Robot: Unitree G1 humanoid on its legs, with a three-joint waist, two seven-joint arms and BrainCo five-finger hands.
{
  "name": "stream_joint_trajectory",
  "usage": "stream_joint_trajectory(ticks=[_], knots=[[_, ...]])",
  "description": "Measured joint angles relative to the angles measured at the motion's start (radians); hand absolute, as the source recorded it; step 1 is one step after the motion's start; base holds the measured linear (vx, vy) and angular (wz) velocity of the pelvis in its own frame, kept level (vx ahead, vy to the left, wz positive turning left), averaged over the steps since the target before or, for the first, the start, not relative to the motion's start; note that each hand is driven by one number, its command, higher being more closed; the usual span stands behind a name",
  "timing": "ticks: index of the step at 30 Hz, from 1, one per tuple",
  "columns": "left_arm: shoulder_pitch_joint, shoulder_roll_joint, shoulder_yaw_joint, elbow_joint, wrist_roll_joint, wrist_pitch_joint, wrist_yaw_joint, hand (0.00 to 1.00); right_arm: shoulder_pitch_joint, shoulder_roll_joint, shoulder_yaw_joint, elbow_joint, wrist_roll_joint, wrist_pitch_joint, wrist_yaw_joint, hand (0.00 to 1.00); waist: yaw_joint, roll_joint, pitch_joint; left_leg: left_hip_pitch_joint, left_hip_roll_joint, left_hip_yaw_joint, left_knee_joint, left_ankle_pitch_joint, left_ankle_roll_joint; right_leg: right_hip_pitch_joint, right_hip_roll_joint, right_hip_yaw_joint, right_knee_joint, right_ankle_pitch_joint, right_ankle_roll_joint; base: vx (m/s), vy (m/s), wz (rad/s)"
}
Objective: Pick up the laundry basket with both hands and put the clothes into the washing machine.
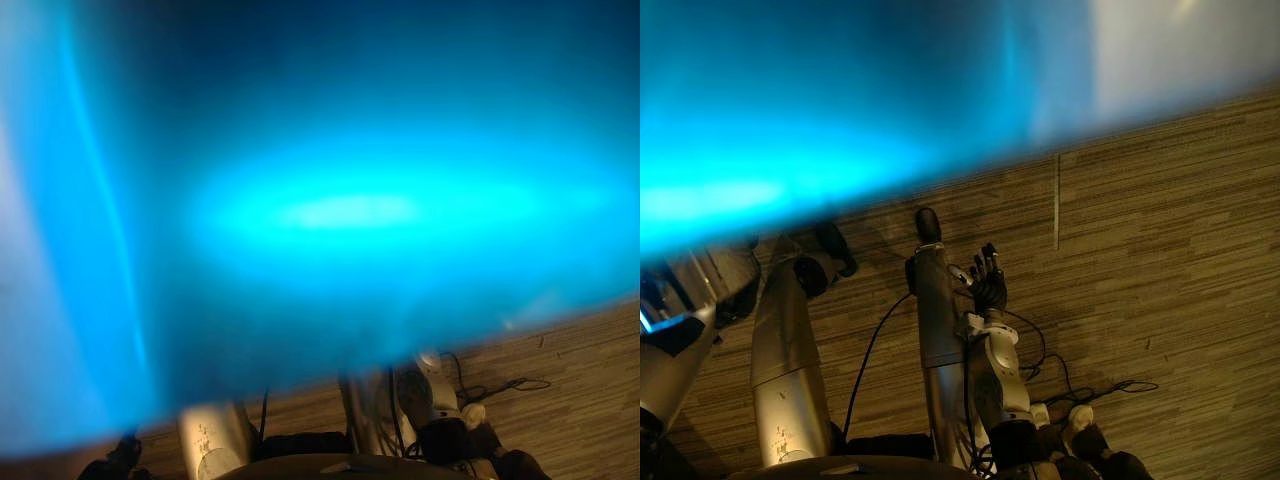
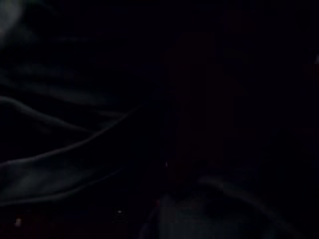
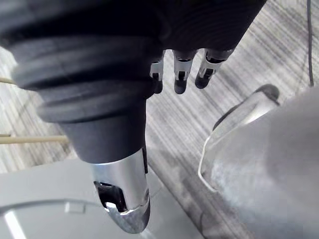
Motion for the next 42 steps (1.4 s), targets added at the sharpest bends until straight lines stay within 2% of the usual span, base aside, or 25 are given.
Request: stream_joint_trajectory(ticks=[2,3,4,5,6,7,8,9,10,11,13,14,15,16,17,18,20,21,24,27,31,35,39,42], knots=[[-0.004,0.062,-0.077,0.0,0.149,0.007,0.026,1.0,0.04,-0.006,-0.038,-0.005,0.023,-0.003,0.009,0.0,0.002,0.0,0.0,-0.005,0.017,0.02,0.004,0.001,0.002,-0.016,0.011,0.015,-0.007,0.02,0.001,-0.02,0.064,-0.32],[-0.012,0.095,-0.122,0.0,0.341,0.042,0.067,0.0,0.063,-0.015,-0.044,-0.011,0.025,-0.01,0.01,0.0,0.003,0.0,0.0,-0.014,0.025,0.022,0.009,0.002,0.004,-0.025,0.018,0.017,-0.011,0.031,0.001,-0.02,0.066,-0.28],[-0.023,0.108,-0.154,0.0,0.436,0.061,0.086,0.0,0.076,-0.022,-0.046,-0.014,0.025,-0.017,0.01,0.0,0.005,0.0,0.0,-0.022,0.026,0.022,0.011,0.005,0.007,-0.032,0.02,0.016,-0.011,0.034,0.002,-0.02,0.054,-0.15],[-0.042,0.124,-0.2,0.0,0.591,0.096,0.116,0.0,0.092,-0.03,-0.051,-0.016,0.025,-0.027,0.011,0.0,0.008,0.0,0.0,-0.034,0.028,0.021,0.018,0.009,0.008,-0.043,0.02,0.014,-0.011,0.041,0.002,-0.03,0.056,-0.04],[-0.062,0.141,-0.25,0.0,0.8,0.15,0.158,0.0,0.099,-0.04,-0.056,-0.012,0.025,-0.038,0.012,0.0,0.011,0.0,0.0,-0.047,0.03,0.019,0.018,0.015,0.012,-0.053,0.022,0.013,-0.013,0.05,0.003,-0.03,0.047,-0.03],[-0.069,0.15,-0.269,0.0,0.909,0.181,0.177,0.0,0.099,-0.042,-0.058,-0.009,0.025,-0.046,0.013,0.0,0.01,0.0,0.0,-0.052,0.031,0.018,0.018,0.016,0.014,-0.055,0.022,0.011,-0.015,0.055,0.004,-0.04,0.069,-0.04],[-0.085,0.158,-0.289,0.002,1.088,0.236,0.193,0.0,0.099,-0.041,-0.065,-0.007,0.025,-0.063,0.017,0.0,0.008,0.0,0.0,-0.06,0.032,0.017,0.017,0.022,0.018,-0.06,0.021,0.009,-0.023,0.065,0.006,-0.04,0.079,-0.04],[-0.104,0.158,-0.29,0.02,1.168,0.256,0.191,0.0,0.097,-0.041,-0.066,-0.002,0.029,-0.072,0.017,0.0,0.006,0.0,0.0,-0.065,0.032,0.019,0.014,0.028,0.022,-0.064,0.018,0.008,-0.031,0.074,0.006,-0.04,0.084,-0.04],[-0.113,0.157,-0.286,0.036,1.181,0.26,0.188,0.0,0.097,-0.041,-0.065,0.0,0.035,-0.073,0.016,0.0,0.003,0.0,0.0,-0.067,0.032,0.021,0.014,0.029,0.023,-0.066,0.016,0.007,-0.034,0.078,0.007,-0.03,0.089,-0.05],[-0.12,0.157,-0.264,0.058,1.171,0.263,0.174,0.0,0.097,-0.04,-0.06,0.002,0.038,-0.072,0.016,0.0,-0.004,0.0,0.001,-0.069,0.032,0.025,0.014,0.033,0.029,-0.069,0.013,0.008,-0.037,0.085,0.008,-0.02,0.089,-0.07],[-0.137,0.144,-0.207,0.113,1.083,0.258,0.147,0.0,0.097,-0.039,-0.044,0.004,0.062,-0.068,0.015,0.0,-0.009,0.0,0.001,-0.072,0.032,0.034,0.012,0.038,0.034,-0.074,0.008,0.01,-0.042,0.093,0.011,-0.01,0.095,-0.06],[-0.15,0.131,-0.161,0.153,0.986,0.253,0.139,0.0,0.097,-0.037,-0.032,0.005,0.065,-0.065,0.014,0.0,-0.01,0.0,0.001,-0.073,0.032,0.037,0.008,0.043,0.036,-0.076,0.007,0.011,-0.047,0.1,0.012,0.0,0.067,-0.03],[-0.171,0.115,-0.13,0.197,0.838,0.242,0.121,0.0,0.097,-0.031,-0.024,0.005,0.065,-0.06,0.012,0.0,-0.008,0.0,0.001,-0.075,0.032,0.038,0.001,0.05,0.034,-0.077,0.007,0.011,-0.056,0.108,0.014,0.01,0.058,-0.02],[-0.18,0.107,-0.118,0.218,0.769,0.239,0.11,0.0,0.097,-0.026,-0.023,0.005,0.065,-0.059,0.01,0.0,-0.006,0.0,0.001,-0.077,0.032,0.036,-0.002,0.053,0.032,-0.077,0.007,0.01,-0.061,0.112,0.013,0.01,0.051,0.01],[-0.194,0.096,-0.114,0.254,0.588,0.219,0.086,0.0,0.097,-0.013,-0.022,0.005,0.064,-0.055,0.003,0.0,-0.007,0.0,0.001,-0.083,0.032,0.029,-0.004,0.059,0.034,-0.078,0.007,0.004,-0.065,0.115,0.013,0.01,0.05,0.04],[-0.2,0.087,-0.11,0.268,0.495,0.21,0.077,0.0,0.097,-0.007,-0.022,0.006,0.063,-0.049,-0.004,0.0,-0.007,0.0,0.001,-0.087,0.032,0.027,-0.003,0.06,0.035,-0.079,0.007,0.002,-0.065,0.116,0.013,0.02,0.049,0.07],[-0.199,0.043,-0.073,0.271,0.174,0.169,0.049,0.0,0.094,0.002,-0.018,0.007,0.063,-0.033,-0.022,0.0,-0.007,0.0,0.001,-0.09,0.028,0.024,-0.003,0.062,0.036,-0.08,0.003,-0.001,-0.064,0.116,0.014,0.03,0.06,0.07],[-0.199,0.023,-0.037,0.271,0.062,0.149,0.041,0.0,0.091,0.002,-0.01,0.004,0.063,-0.025,-0.039,0.0,-0.008,0.0,0.001,-0.09,0.024,0.023,-0.004,0.063,0.037,-0.08,0.0,-0.001,-0.062,0.115,0.015,0.04,0.06,0.06],[-0.181,-0.008,0.059,0.261,-0.059,0.106,0.047,0.0,0.082,-0.001,0.001,0.002,0.058,-0.016,-0.052,0.0,-0.01,0.0,0.001,-0.09,0.022,0.022,-0.003,0.063,0.037,-0.078,-0.001,-0.001,-0.06,0.114,0.016,0.04,0.051,0.02],[-0.137,-0.028,0.134,0.257,-0.059,0.088,0.058,0.0,0.08,-0.004,0.007,0.0,0.052,-0.007,-0.052,0.0,-0.01,0.0,0.001,-0.086,0.023,0.021,-0.003,0.063,0.037,-0.076,0.001,-0.001,-0.059,0.114,0.017,0.04,0.048,0.0],[-0.055,-0.057,0.207,0.217,-0.041,0.088,0.07,0.0,0.076,-0.017,0.019,0.001,0.052,-0.005,-0.052,0.0,-0.009,0.0,0.001,-0.078,0.023,0.02,-0.002,0.063,0.037,-0.067,0.001,-0.001,-0.059,0.114,0.017,0.04,0.044,0.01],[0.075,-0.114,0.279,0.18,-0.019,0.078,0.07,0.0,0.073,-0.02,0.023,0.005,0.051,-0.012,-0.052,0.0,-0.008,0.0,0.001,-0.042,0.018,0.02,-0.023,0.068,0.034,-0.03,-0.003,-0.002,-0.075,0.114,0.016,0.04,0.036,0.05],[0.231,-0.183,0.298,0.121,0.005,0.059,0.044,0.0,0.033,-0.023,0.025,0.053,0.042,-0.019,-0.059,0.0,-0.006,0.0,0.001,0.022,-0.006,0.024,-0.119,0.105,0.02,0.037,-0.022,-0.006,-0.163,0.143,0.009,0.04,0.023,0.12],[0.412,-0.281,0.299,0.115,0.029,0.061,0.003,0.0,-0.009,-0.026,0.047,0.089,0.015,-0.018,-0.072,0.0,0.001,0.0,0.0,0.149,-0.04,0.03,-0.291,0.167,0.009,0.173,-0.063,-0.039,-0.343,0.205,0.0,0.08,-0.008,0.21]])
